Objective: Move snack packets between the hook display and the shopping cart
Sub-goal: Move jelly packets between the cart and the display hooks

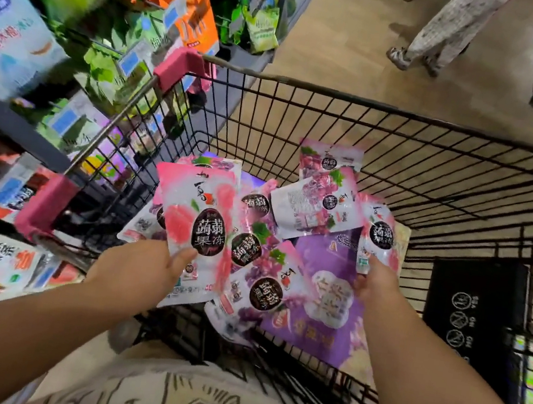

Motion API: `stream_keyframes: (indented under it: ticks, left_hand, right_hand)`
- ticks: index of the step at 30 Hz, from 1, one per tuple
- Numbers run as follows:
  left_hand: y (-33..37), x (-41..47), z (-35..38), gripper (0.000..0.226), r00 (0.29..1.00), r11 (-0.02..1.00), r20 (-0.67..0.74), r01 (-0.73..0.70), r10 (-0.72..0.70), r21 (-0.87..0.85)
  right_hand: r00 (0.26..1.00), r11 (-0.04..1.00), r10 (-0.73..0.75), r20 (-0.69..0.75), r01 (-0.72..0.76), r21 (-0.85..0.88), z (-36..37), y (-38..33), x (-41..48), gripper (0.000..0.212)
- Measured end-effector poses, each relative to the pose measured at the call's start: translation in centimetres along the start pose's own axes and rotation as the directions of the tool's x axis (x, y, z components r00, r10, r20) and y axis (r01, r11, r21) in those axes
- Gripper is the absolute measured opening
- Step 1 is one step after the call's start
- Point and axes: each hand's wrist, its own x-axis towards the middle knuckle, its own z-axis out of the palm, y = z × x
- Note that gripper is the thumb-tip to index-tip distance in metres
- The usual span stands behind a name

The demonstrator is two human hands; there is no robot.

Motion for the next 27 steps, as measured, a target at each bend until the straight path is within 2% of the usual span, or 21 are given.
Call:
stream_keyframes:
  ticks: [1,5,8,11,14,17,20,23,24,25,27]
  left_hand:
    - [0.0,0.0,0.0,0.052,1.000,1.000,-0.003,-0.002,0.002,0.014]
    - [-0.1,0.3,-0.1,0.054,1.000,1.000,0.017,0.001,-0.001,0.021]
    - [-0.2,0.7,-0.3,0.055,1.000,1.000,0.020,0.002,-0.002,0.020]
    - [-0.1,0.9,-0.4,0.057,1.000,1.000,0.007,0.001,-0.001,0.007]
    - [-0.1,1.1,-0.5,0.060,1.000,1.000,0.011,-0.001,0.000,0.024]
    - [-0.1,1.3,-0.6,0.061,1.000,0.999,0.024,0.012,-0.013,0.046]
    - [0.0,1.2,-0.7,0.060,1.000,0.999,0.010,0.007,-0.008,0.044]
    - [0.0,1.2,-0.8,0.059,1.000,0.999,0.016,0.005,-0.005,0.039]
    - [0.0,1.3,-0.8,0.060,1.000,0.999,0.018,0.004,-0.005,0.036]
    - [0.0,1.3,-0.8,0.060,1.000,0.999,0.018,0.005,-0.005,0.033]
    - [-0.1,1.3,-0.8,0.060,1.000,0.999,0.015,0.004,-0.005,0.036]
  right_hand:
    - [1.000,0.999,0.016,-0.015,-0.015,0.036,0.1,0.1,0.6,0.005]
    - [0.996,0.976,0.094,-0.008,-0.091,0.196,0.7,0.3,1.8,0.015]
    - [0.990,0.957,0.141,-0.018,-0.132,0.259,0.8,0.7,2.8,0.005]
    - [0.980,0.939,0.199,-0.017,-0.186,0.289,1.0,0.8,3.6,0.019]
    - [0.977,0.955,0.215,-0.004,-0.209,0.210,1.2,0.9,2.3,0.026]
    - [0.978,0.978,0.208,-0.017,-0.208,-0.001,0.7,3.3,0.7,0.030]
    - [0.976,0.941,0.219,0.012,-0.208,-0.266,-0.3,7.0,0.5,0.020]
    - [0.968,0.906,0.250,0.023,-0.225,-0.358,-1.5,7.9,0.5,0.017]
    - [0.969,0.904,0.248,0.020,-0.224,-0.365,-2.3,7.9,0.7,0.021]
    - [0.973,0.908,0.230,-0.019,-0.221,-0.357,-3.0,8.1,1.5,0.034]
    - [0.975,0.919,0.154,-0.160,-0.201,-0.339,-4.4,8.0,2.8,0.085]
